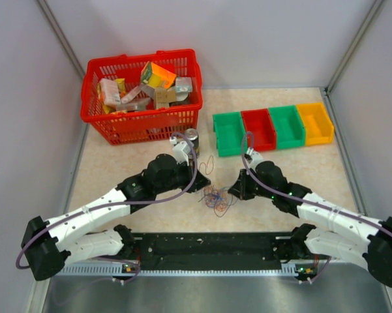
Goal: Untangle the cables
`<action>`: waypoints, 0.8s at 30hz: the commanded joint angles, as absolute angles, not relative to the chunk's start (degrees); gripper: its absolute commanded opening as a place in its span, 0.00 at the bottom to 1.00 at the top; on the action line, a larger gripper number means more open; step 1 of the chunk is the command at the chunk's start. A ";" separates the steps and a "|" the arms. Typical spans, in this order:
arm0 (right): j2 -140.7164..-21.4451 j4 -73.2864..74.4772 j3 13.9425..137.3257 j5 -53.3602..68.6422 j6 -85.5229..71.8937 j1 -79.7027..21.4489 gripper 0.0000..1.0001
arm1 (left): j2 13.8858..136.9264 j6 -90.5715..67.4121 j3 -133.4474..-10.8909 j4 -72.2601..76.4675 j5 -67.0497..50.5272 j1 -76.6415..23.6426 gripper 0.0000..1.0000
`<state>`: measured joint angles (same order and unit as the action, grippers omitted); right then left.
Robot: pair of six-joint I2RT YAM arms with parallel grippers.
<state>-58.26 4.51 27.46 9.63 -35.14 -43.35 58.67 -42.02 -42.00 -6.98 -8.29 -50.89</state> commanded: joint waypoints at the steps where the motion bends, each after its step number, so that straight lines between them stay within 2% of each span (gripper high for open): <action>1: -50.99 8.26 27.86 3.52 -34.80 -43.68 0.00 | 56.08 -39.64 -44.21 -8.26 -2.99 -50.19 0.00; 9: -46.23 14.40 27.33 -6.57 -35.15 -43.59 0.01 | 52.12 -36.57 -45.52 -8.35 -3.16 -49.75 0.00; 12: -48.86 19.59 29.95 -8.63 -32.98 -43.68 0.25 | 50.45 -33.67 -48.15 -8.00 -6.40 -49.75 0.00; 14: -50.62 20.83 31.72 -3.19 -27.97 -43.77 0.53 | 49.92 -32.26 -50.00 -7.74 -8.51 -49.75 0.00; 15: -50.80 20.57 32.16 -0.38 -26.12 -43.77 0.61 | 49.92 -31.91 -50.88 -7.65 -9.40 -49.75 0.00; 21: -44.05 11.02 30.07 10.71 -27.15 -45.79 0.80 | 50.80 -31.38 -53.08 -4.23 -14.06 -49.75 0.00; 24: -42.36 -1.10 27.08 17.82 -32.50 -45.88 0.84 | 51.50 -31.55 -53.79 -3.34 -15.29 -49.75 0.00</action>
<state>-45.54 15.62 28.47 7.73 -28.42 -45.21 50.92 -32.77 -51.16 -7.62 -11.84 -49.91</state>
